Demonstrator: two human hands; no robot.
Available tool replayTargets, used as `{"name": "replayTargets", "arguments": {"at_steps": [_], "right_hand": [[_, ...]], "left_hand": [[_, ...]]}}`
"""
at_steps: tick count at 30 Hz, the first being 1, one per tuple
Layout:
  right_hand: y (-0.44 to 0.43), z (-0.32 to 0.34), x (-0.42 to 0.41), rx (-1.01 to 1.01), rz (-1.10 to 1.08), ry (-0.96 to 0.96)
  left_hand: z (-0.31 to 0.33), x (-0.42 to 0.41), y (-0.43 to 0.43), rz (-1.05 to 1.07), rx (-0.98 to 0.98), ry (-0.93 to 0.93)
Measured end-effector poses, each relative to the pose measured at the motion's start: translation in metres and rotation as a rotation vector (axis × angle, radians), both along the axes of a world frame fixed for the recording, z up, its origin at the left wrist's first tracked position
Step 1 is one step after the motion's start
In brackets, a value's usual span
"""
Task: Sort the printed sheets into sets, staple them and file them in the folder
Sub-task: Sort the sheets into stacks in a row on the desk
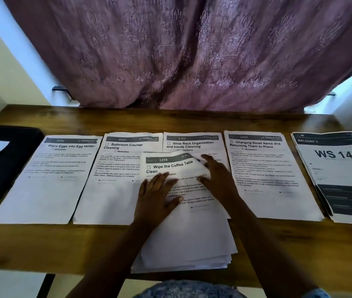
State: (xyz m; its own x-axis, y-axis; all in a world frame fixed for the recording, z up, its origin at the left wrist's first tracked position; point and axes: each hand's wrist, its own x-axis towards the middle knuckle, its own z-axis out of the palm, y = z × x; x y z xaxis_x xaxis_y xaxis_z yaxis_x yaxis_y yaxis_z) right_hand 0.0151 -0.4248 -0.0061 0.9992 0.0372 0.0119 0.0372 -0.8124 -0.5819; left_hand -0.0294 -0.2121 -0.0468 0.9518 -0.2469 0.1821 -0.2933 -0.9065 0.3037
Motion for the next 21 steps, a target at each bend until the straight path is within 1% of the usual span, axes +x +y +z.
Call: {"name": "replayTargets", "arguments": {"at_steps": [2, 4, 7, 10, 14, 18, 21], "right_hand": [[0.005, 0.006, -0.008, 0.192, -0.157, -0.012], [0.008, 0.008, -0.016, 0.351, -0.237, 0.023], [0.009, 0.001, -0.023, 0.433, -0.254, 0.071], [0.005, -0.003, -0.023, 0.509, -0.298, 0.103], [0.002, 0.000, -0.022, 0.550, -0.267, 0.154], [0.001, 0.005, -0.022, 0.719, -0.267, 0.221], [0.000, 0.013, -0.025, 0.855, -0.218, 0.299]], "left_hand": [[-0.001, 0.000, 0.000, -0.003, -0.002, -0.015], [-0.002, 0.000, 0.000, 0.002, -0.015, -0.018], [0.000, 0.000, 0.001, 0.015, -0.088, -0.015], [0.005, 0.000, 0.004, 0.058, -0.307, -0.029], [0.019, -0.003, 0.009, 0.194, -0.621, -0.018], [0.030, 0.002, 0.016, 0.202, -0.818, -0.025], [0.037, 0.001, 0.024, 0.317, -0.953, 0.049]]}}
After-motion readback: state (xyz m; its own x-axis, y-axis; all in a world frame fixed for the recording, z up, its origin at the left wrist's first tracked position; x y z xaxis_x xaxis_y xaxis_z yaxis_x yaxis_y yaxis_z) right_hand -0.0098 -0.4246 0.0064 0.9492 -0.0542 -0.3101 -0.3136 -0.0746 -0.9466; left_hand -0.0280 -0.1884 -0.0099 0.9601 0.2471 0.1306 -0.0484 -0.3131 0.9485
